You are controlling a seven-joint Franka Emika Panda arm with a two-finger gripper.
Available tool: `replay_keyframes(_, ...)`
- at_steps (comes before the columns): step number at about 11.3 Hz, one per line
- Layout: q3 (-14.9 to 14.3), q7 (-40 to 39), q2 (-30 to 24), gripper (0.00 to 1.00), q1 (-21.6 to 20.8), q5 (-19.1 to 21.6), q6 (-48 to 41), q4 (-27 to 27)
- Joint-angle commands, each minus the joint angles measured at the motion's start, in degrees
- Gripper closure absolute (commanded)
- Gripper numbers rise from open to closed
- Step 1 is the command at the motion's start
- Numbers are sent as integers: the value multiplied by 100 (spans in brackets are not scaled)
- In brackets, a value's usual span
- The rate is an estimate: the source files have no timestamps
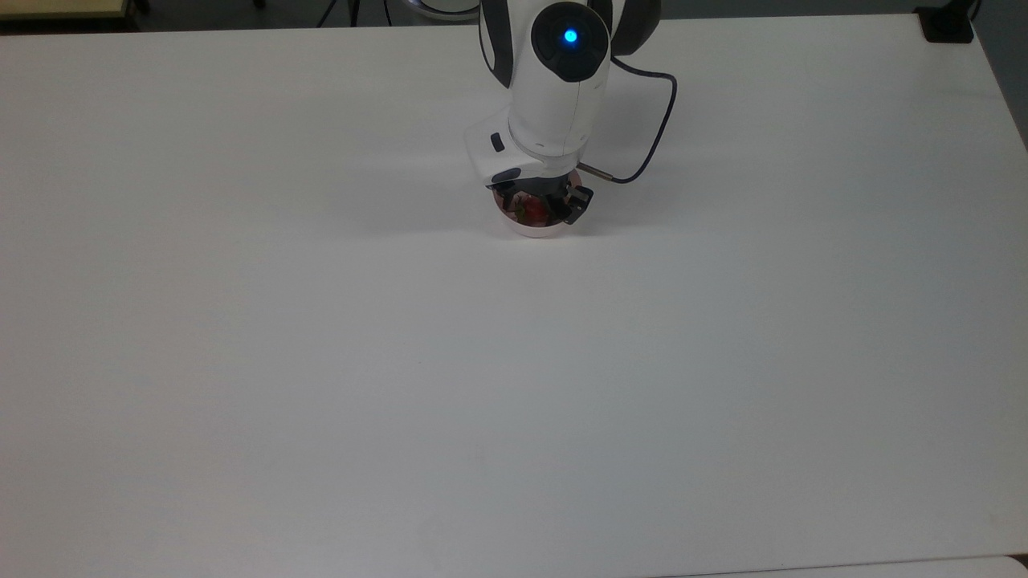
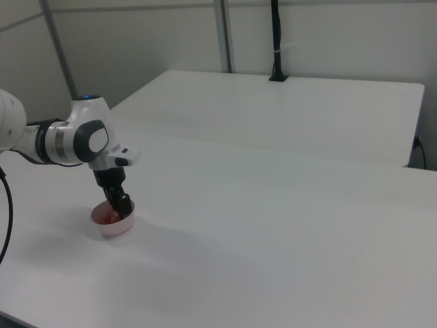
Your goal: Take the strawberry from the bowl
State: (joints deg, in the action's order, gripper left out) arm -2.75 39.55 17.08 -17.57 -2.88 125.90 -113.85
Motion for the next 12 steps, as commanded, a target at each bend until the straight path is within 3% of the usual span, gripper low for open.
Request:
replay_keyframes(1, -15, 71, -99, 60, -45, 51, 216, -138)
replay_keyframes(5, -15, -26, -274, 78, 7, 85, 102, -120)
replay_keyframes(7, -15, -114, -345, 80, 16, 103, -65, -102)
replay_keyframes(8, -15, -253, -345, 56, 16, 103, -213, -102)
replay_keyframes(9, -15, -481, -345, 17, 16, 112, -389, -120)
replay_keyframes(10, -15, -518, -345, 1, 8, 103, -547, -120)
replay_keyframes(12, -6, -501, -345, 0, -10, 112, -619, -155)
